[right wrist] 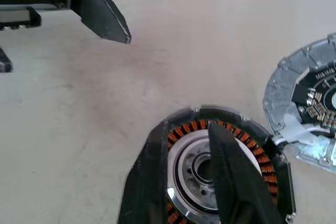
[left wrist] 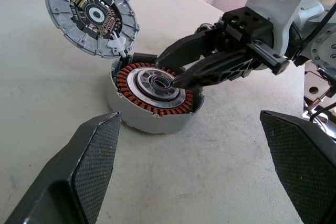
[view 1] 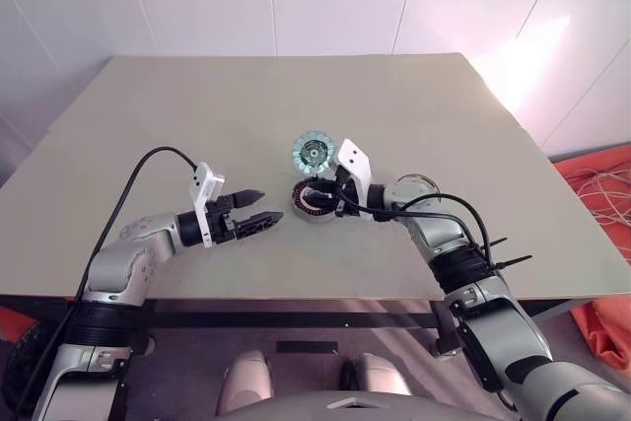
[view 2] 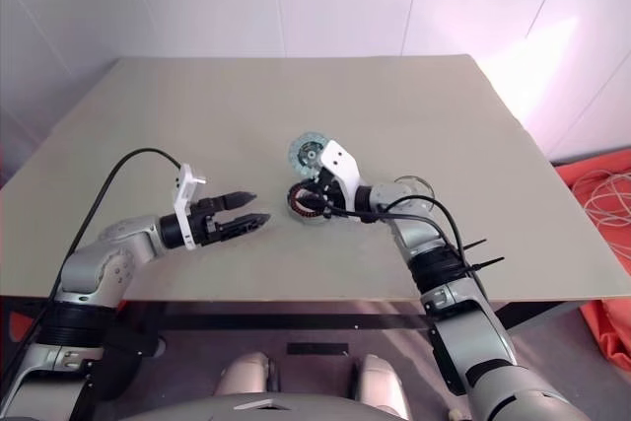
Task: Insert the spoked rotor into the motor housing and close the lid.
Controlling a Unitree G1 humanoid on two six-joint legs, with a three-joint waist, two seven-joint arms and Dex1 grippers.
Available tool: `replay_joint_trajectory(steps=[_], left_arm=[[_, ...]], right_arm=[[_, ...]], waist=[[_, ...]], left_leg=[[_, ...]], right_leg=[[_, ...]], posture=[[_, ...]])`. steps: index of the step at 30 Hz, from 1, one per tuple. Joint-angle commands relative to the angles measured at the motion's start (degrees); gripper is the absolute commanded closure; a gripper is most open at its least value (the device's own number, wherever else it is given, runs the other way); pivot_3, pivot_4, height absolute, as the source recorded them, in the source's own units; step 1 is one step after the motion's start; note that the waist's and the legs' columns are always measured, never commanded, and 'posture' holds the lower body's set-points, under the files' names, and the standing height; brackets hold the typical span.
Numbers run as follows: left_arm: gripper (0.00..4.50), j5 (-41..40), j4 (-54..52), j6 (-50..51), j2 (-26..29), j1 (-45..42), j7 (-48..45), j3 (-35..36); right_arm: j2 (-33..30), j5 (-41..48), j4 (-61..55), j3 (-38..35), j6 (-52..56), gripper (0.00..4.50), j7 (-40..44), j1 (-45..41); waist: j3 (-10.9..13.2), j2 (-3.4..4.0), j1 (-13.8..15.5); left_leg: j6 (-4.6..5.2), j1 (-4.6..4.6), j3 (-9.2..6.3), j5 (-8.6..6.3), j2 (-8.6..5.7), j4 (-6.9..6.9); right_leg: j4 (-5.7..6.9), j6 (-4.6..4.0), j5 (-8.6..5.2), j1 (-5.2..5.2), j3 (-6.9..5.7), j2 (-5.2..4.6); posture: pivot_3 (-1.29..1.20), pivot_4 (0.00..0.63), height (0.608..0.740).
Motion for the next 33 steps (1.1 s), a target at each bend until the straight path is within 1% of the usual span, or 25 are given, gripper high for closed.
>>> replay_joint_trajectory(steps=[1, 7, 17, 33], left_arm=[[0.00, -0.2, -1.3, -0.9, 0.6, -0.5, 0.0, 1.1], [0.00, -0.2, -1.2, -0.8, 0.5, -0.6, 0.1, 1.1], [0.00, -0.1, -1.4, -0.9, 0.5, -0.4, 0.3, 1.2], [0.00, -0.1, -1.0, -1.0, 0.6, -0.7, 0.0, 1.0]], right_arm=[[-0.1, 1.2, -3.0, 0.0, 0.3, 4.49, 1.0, 0.2], [-0.8, 0.1, -3.6, 1.0, 0.4, 4.49, 1.6, 0.9], [-1.0, -1.9, -1.4, 2.7, -0.7, 4.49, 0.4, 0.5], [-0.8, -4.0, 5.9, 1.2, -4.0, 4.49, -2.7, -3.1]], waist=[[0.0, 0.00, 0.0], [0.0, 0.00, 0.0], [0.0, 0.00, 0.0], [0.0, 0.00, 0.0]], left_leg=[[0.00, 0.00, 0.00, 0.00, 0.00, 0.00], [0.00, 0.00, 0.00, 0.00, 0.00, 0.01], [0.00, 0.00, 0.00, 0.00, 0.00, 0.03], [0.00, 0.02, -0.01, 0.00, 0.01, 0.15]], right_leg=[[0.00, 0.00, 0.00, 0.00, 0.00, 0.00], [0.00, 0.00, 0.00, 0.00, 0.00, 0.00], [0.01, 0.00, 0.00, 0.00, 0.00, 0.00], [0.13, 0.00, 0.00, 0.02, 0.00, 0.00]], posture=[[0.00, 0.000, 0.740], [0.00, 0.000, 0.740], [0.00, 0.000, 0.740], [0.00, 0.000, 0.740]])
